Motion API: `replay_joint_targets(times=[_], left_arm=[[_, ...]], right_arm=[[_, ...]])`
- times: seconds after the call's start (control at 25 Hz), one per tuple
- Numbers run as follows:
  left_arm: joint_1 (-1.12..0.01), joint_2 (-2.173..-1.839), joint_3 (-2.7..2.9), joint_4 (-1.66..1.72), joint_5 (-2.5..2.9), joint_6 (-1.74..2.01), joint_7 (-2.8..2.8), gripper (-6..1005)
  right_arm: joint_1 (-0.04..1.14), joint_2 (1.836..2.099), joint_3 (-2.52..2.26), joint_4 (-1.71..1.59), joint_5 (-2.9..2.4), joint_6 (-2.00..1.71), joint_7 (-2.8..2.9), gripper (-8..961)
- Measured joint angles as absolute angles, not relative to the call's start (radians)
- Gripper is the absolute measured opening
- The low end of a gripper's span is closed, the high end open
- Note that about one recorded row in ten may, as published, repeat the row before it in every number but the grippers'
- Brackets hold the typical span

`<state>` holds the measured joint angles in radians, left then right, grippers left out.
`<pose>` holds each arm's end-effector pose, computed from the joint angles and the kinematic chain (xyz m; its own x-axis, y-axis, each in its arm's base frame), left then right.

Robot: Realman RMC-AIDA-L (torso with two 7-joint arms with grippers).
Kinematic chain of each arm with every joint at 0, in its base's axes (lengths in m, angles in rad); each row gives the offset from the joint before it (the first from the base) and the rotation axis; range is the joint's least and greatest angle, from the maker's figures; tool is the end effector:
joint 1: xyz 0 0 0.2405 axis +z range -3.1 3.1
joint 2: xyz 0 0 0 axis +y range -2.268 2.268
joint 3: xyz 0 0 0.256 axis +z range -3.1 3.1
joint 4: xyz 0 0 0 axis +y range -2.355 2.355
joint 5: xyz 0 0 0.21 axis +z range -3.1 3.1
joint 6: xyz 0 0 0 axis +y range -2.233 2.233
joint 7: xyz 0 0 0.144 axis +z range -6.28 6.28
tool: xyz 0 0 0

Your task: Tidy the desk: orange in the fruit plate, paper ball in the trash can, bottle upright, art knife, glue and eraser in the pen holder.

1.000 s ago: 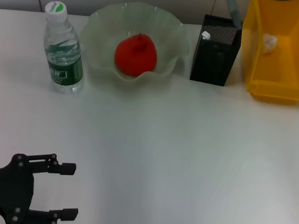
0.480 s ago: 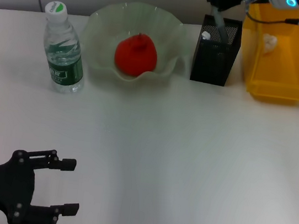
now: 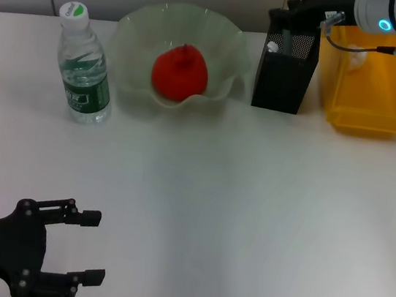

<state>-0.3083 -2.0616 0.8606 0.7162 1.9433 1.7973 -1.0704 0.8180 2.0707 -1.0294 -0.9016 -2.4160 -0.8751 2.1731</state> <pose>-0.2905 0.2441 -0.0016 0.8655 0.1440 0.4798 0.1951 -0.9791 -0.0581 0.1720 0.4718 0.0257 0.8575 -0.4317 -0.2799 -0.5032 -0.5902 -0.6312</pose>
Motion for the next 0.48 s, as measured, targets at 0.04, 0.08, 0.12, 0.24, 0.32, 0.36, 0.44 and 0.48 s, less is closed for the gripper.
replay_joint_targets(times=[0.04,0.08,0.12,0.24,0.32,0.36,0.44,0.48], left_arm=[[-0.308,-2.062,0.861,0.716,1.943,1.797,-1.07,782],[-0.308,-2.062,0.861,0.716,1.943,1.797,-1.07,782],[-0.307,-2.062,0.861,0.716,1.943,1.796,-1.07,782],[-0.307,-2.062,0.861,0.716,1.943,1.794,-1.071,782],[-0.307,-2.062,0.861,0.716,1.943,1.793,-1.071,782],[-0.307,-2.062,0.861,0.716,1.943,1.793,-1.072,782],[-0.307,-2.062,0.861,0.716,1.944,1.793,-1.072,782],[-0.307,-2.062,0.861,0.716,1.944,1.793,-1.072,782]], right_arm=[[0.818,2.071,-1.029,-0.902,-2.416,-0.875,2.173,221],[0.818,2.071,-1.028,-0.902,-2.416,-0.875,2.174,235],[0.818,2.07,-1.027,-0.904,-2.416,-0.877,2.174,248],[0.807,2.07,-1.027,-0.928,-2.416,-0.891,2.176,360],[0.793,2.072,-1.026,-0.961,-2.418,-0.913,2.183,435],[0.785,2.073,-1.026,-0.985,-2.419,-0.932,2.191,472],[0.766,2.074,-1.026,-1.037,-2.421,-0.973,2.211,544],[0.753,2.074,-1.026,-1.071,-2.421,-1.0,2.22,579]])
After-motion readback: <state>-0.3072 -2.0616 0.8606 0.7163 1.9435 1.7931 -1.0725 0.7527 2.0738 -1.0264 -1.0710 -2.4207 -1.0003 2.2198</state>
